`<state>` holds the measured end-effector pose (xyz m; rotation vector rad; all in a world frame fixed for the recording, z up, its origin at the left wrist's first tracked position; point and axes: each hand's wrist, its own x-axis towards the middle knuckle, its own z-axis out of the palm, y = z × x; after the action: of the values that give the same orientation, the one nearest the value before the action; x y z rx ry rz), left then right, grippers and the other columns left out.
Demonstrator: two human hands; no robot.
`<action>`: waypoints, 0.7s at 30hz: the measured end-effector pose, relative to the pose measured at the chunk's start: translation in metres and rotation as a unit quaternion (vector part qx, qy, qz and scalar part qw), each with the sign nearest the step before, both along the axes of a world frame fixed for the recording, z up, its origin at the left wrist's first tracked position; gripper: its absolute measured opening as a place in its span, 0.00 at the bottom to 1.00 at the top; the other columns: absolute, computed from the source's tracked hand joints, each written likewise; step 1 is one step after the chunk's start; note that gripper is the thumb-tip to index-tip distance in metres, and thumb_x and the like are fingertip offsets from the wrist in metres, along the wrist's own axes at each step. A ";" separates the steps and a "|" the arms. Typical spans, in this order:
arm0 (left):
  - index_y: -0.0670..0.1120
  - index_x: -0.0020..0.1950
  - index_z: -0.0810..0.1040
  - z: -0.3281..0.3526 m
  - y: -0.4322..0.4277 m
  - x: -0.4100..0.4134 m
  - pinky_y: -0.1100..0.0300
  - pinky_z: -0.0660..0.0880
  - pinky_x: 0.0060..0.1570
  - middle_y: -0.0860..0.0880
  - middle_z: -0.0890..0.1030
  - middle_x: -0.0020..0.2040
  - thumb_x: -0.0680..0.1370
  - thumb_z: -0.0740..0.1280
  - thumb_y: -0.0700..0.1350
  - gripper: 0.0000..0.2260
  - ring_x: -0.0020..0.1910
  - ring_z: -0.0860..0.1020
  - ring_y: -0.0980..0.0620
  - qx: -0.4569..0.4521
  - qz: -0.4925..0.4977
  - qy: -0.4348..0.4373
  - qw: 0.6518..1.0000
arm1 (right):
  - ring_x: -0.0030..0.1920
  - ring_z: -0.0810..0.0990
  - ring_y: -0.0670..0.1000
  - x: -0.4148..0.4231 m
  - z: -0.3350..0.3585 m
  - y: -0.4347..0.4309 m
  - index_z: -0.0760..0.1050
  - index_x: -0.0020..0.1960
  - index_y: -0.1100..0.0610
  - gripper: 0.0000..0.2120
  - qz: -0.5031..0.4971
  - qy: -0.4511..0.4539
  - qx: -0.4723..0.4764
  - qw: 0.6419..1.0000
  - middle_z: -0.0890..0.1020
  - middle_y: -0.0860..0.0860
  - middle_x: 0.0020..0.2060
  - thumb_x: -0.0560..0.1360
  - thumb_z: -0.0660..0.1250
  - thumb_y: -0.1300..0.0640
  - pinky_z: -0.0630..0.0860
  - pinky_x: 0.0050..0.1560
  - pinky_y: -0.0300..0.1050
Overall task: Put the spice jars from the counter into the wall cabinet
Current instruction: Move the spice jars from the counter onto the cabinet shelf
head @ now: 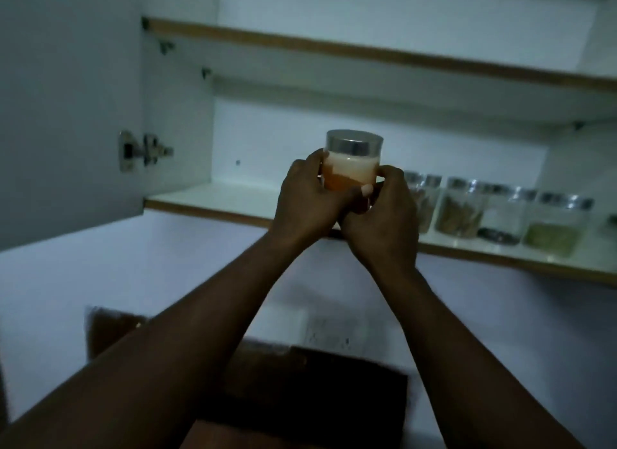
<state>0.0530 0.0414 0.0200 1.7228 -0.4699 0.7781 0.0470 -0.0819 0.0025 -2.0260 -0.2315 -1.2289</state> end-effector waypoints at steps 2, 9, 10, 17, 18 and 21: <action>0.53 0.70 0.71 0.029 -0.011 0.026 0.52 0.81 0.53 0.54 0.79 0.59 0.67 0.80 0.57 0.35 0.55 0.80 0.55 0.009 -0.015 0.019 1.000 | 0.51 0.80 0.55 0.023 0.030 -0.014 0.66 0.66 0.51 0.35 -0.034 0.025 -0.016 0.999 0.79 0.51 0.56 0.64 0.71 0.40 0.79 0.45 0.51; 0.46 0.72 0.69 0.010 -0.047 0.102 0.51 0.77 0.59 0.45 0.80 0.64 0.70 0.78 0.56 0.35 0.59 0.79 0.46 0.119 -0.001 0.151 0.981 | 0.49 0.81 0.58 0.074 0.011 -0.057 0.71 0.59 0.57 0.25 -0.062 0.177 -0.097 0.978 0.81 0.55 0.49 0.69 0.72 0.44 0.77 0.42 0.49; 0.46 0.73 0.69 0.007 -0.049 0.108 0.51 0.77 0.59 0.45 0.79 0.64 0.70 0.78 0.56 0.36 0.60 0.79 0.46 0.131 -0.002 0.159 0.979 | 0.48 0.81 0.58 0.077 0.005 -0.061 0.72 0.57 0.58 0.22 -0.069 0.170 -0.099 0.978 0.81 0.56 0.48 0.70 0.70 0.45 0.75 0.40 0.47; 0.46 0.68 0.74 0.001 -0.047 0.120 0.51 0.79 0.57 0.46 0.82 0.60 0.71 0.77 0.60 0.32 0.55 0.81 0.47 0.142 -0.003 0.156 0.977 | 0.50 0.80 0.58 0.084 0.000 -0.062 0.73 0.58 0.59 0.21 -0.074 0.144 -0.077 0.984 0.80 0.57 0.50 0.73 0.69 0.46 0.76 0.43 0.48; 0.45 0.67 0.75 0.000 -0.047 0.117 0.54 0.77 0.54 0.46 0.82 0.59 0.70 0.76 0.62 0.32 0.55 0.80 0.47 0.166 0.033 0.143 0.975 | 0.52 0.80 0.58 0.081 0.000 -0.061 0.72 0.60 0.59 0.22 -0.072 0.139 -0.071 0.985 0.80 0.58 0.52 0.73 0.70 0.47 0.77 0.45 0.48; 0.44 0.70 0.70 -0.008 -0.049 0.104 0.57 0.71 0.49 0.44 0.80 0.62 0.69 0.75 0.66 0.38 0.58 0.79 0.45 0.206 0.116 0.086 0.968 | 0.57 0.78 0.58 0.066 -0.010 -0.057 0.71 0.66 0.59 0.24 -0.073 0.088 -0.070 0.991 0.78 0.58 0.57 0.73 0.71 0.52 0.78 0.50 0.51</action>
<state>0.1565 -0.0076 0.0116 2.2440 -0.3291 0.7208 0.1130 -0.1390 -0.0076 -2.2922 -0.0871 -1.1402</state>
